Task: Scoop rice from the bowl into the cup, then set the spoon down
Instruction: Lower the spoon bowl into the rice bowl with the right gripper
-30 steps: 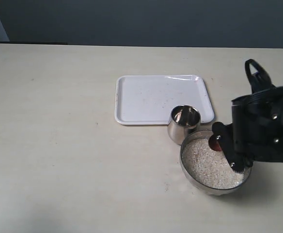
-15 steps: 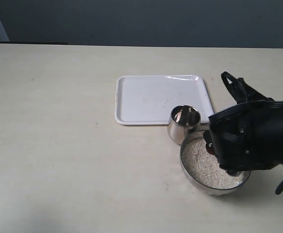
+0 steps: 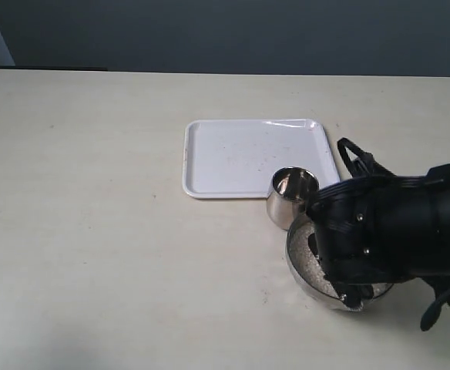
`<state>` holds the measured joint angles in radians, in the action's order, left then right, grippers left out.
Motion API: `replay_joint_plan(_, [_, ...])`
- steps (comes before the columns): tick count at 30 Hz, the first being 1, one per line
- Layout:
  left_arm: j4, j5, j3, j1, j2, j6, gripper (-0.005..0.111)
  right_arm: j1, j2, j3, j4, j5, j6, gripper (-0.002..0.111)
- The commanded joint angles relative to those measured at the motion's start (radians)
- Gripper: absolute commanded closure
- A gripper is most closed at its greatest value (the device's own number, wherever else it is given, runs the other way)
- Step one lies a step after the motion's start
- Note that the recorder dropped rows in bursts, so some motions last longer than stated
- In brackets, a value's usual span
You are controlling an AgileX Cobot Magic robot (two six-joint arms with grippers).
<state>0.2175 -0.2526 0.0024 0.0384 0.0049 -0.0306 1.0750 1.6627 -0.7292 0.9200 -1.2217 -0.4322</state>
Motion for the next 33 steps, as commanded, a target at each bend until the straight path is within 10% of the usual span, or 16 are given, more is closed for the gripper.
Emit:
replay_joint_plan(1, [0.003, 0.012, -0.002, 0.0, -0.005, 0.004, 0.106, 0.003, -0.006, -0.051, -0.059, 0.001, -0.027, 0.108])
replay_joint_plan(33, [0.003, 0.012, -0.002, 0.0, -0.005, 0.004, 0.106, -0.168, -0.087, -0.108, -0.276, 0.001, -0.041, 0.108])
